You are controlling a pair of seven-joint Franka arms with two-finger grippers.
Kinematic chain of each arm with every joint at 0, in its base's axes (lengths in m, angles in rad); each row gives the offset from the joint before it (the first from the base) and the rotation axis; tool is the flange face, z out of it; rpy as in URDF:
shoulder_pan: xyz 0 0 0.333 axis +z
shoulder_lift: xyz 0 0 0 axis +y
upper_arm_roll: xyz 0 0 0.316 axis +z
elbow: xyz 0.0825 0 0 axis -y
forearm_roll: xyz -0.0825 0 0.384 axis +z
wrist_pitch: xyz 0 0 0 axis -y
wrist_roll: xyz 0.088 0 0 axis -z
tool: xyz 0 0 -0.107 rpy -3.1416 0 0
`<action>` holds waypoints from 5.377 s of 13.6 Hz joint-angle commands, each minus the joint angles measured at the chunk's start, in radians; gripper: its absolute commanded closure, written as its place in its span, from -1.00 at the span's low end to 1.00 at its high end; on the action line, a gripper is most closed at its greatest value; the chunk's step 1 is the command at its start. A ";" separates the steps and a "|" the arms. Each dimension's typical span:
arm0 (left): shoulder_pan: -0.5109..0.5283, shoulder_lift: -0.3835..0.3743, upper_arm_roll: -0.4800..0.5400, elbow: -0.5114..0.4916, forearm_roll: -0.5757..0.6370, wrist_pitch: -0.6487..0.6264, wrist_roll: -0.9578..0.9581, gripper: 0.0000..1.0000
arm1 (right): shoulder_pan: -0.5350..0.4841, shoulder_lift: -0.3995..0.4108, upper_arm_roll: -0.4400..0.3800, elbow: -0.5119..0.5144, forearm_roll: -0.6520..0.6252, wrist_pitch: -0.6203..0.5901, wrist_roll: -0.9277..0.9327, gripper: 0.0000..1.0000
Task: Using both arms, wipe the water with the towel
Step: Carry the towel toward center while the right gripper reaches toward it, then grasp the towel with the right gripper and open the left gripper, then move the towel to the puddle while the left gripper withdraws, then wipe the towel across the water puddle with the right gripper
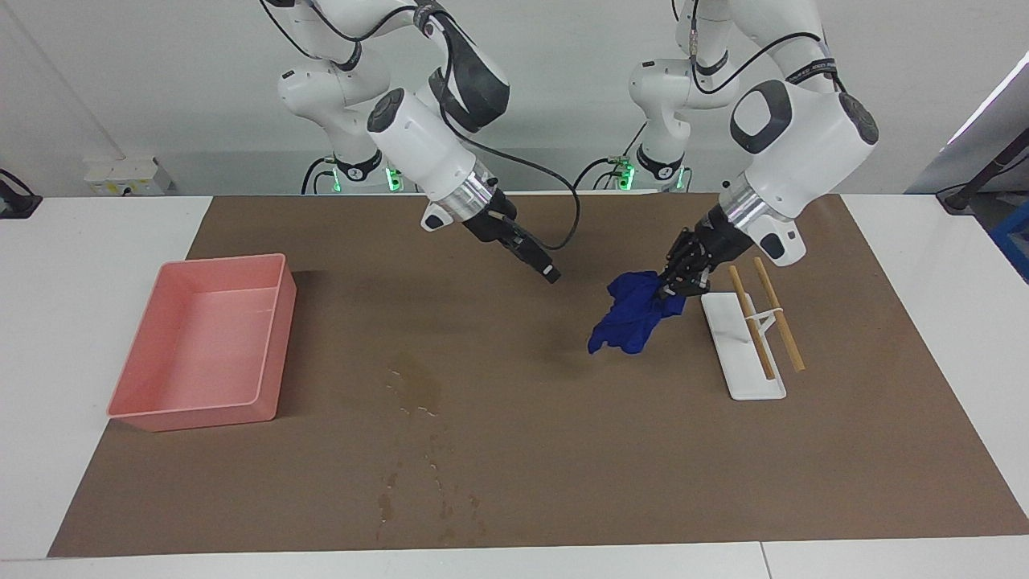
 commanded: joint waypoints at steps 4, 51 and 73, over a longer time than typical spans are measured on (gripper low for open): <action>-0.127 -0.017 0.013 -0.058 -0.091 0.126 -0.138 1.00 | 0.019 0.030 -0.002 0.005 0.023 0.069 0.019 -1.00; 0.074 -0.084 0.025 -0.021 0.436 -0.109 1.237 -1.00 | -0.339 0.037 -0.008 -0.117 -0.800 -0.228 -1.106 1.00; 0.181 -0.080 0.039 0.230 0.543 -0.468 1.503 -1.00 | -0.231 0.369 -0.002 0.123 -0.247 0.082 -0.906 1.00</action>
